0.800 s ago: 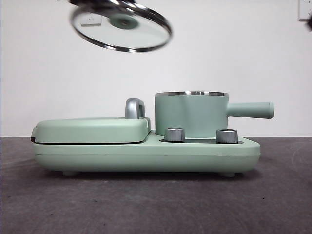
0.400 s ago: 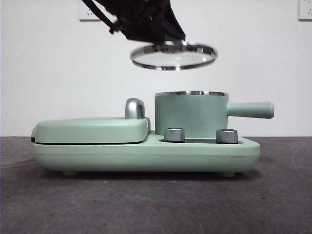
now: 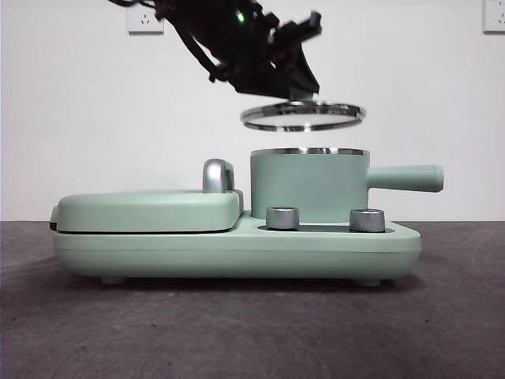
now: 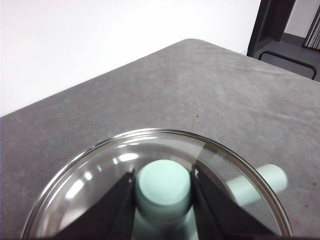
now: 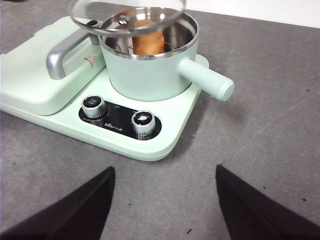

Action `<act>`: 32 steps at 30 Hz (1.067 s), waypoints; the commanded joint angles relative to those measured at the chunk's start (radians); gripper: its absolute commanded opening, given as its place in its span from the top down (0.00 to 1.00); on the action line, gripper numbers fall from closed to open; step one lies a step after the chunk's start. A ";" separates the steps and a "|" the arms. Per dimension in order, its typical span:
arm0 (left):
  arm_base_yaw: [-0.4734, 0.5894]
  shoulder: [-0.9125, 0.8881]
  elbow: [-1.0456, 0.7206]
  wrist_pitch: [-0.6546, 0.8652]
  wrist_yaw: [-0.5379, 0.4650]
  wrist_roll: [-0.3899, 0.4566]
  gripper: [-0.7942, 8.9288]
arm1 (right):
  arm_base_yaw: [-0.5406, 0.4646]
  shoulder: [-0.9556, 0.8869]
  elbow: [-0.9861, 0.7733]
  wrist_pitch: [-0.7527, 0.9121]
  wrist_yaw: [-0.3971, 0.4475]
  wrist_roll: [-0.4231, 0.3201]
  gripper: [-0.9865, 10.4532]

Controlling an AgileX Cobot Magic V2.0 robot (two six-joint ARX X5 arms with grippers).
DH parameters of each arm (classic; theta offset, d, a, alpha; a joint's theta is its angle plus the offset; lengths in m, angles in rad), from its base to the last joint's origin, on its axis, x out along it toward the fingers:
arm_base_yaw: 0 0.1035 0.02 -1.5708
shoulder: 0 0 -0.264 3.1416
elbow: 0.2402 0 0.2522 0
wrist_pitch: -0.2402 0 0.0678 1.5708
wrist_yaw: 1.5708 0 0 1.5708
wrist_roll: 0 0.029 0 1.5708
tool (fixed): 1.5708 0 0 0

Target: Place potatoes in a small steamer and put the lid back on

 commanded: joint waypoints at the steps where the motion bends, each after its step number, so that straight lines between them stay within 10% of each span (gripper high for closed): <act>1: -0.004 0.047 0.057 0.034 0.002 0.014 0.91 | 0.010 0.002 0.005 0.007 0.000 0.013 0.64; 32: 0.018 0.147 0.080 0.130 0.040 0.048 0.91 | 0.009 0.002 0.005 -0.004 0.001 0.013 0.64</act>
